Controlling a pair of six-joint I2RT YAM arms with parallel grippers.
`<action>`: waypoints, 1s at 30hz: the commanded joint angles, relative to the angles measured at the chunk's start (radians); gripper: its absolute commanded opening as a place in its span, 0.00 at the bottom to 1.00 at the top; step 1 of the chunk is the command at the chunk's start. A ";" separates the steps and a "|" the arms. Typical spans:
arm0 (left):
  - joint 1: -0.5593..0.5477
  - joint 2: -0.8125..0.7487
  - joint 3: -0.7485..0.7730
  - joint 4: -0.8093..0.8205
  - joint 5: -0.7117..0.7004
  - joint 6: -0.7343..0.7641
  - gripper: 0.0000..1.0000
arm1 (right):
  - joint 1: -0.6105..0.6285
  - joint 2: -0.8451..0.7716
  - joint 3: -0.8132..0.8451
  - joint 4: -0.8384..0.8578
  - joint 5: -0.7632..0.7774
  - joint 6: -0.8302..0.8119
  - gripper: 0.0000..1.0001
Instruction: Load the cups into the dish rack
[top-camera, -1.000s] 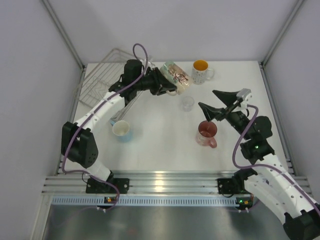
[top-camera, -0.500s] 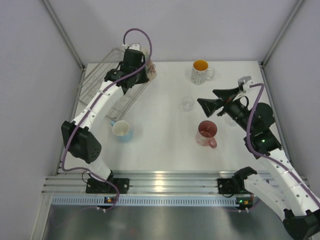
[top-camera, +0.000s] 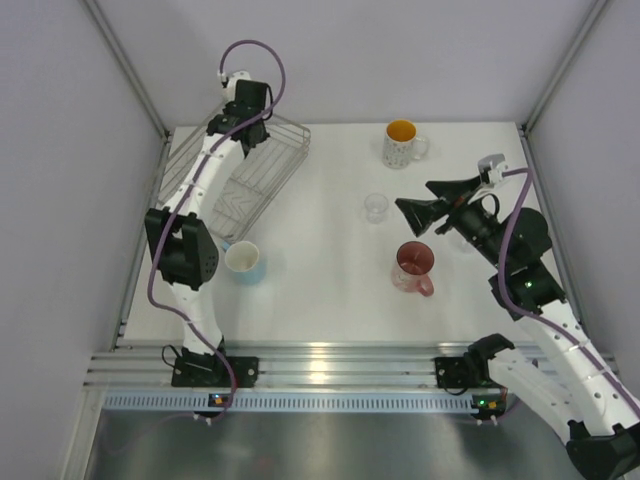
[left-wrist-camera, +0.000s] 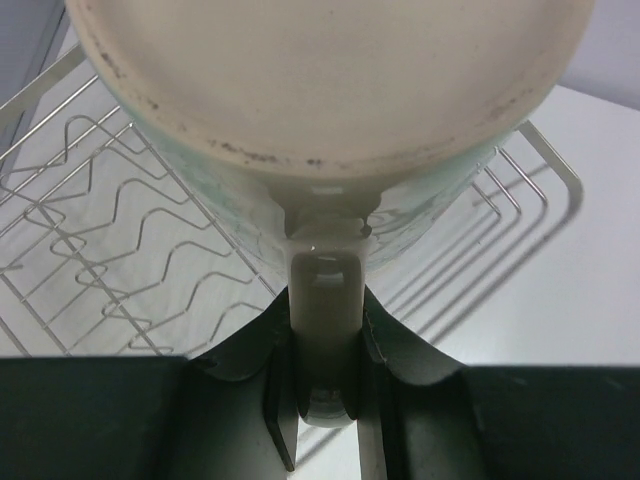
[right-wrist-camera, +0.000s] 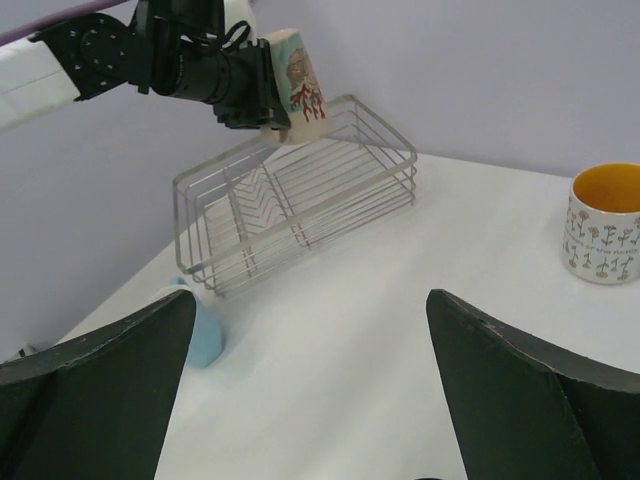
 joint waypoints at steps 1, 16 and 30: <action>0.060 0.023 0.071 0.174 0.038 0.008 0.00 | 0.015 -0.016 0.007 0.029 -0.010 -0.005 0.99; 0.277 0.118 -0.035 0.560 0.540 0.365 0.00 | 0.015 -0.064 -0.099 0.158 -0.025 -0.017 0.99; 0.378 0.233 -0.012 0.582 0.819 0.454 0.00 | 0.013 -0.093 -0.135 0.189 -0.038 -0.013 0.99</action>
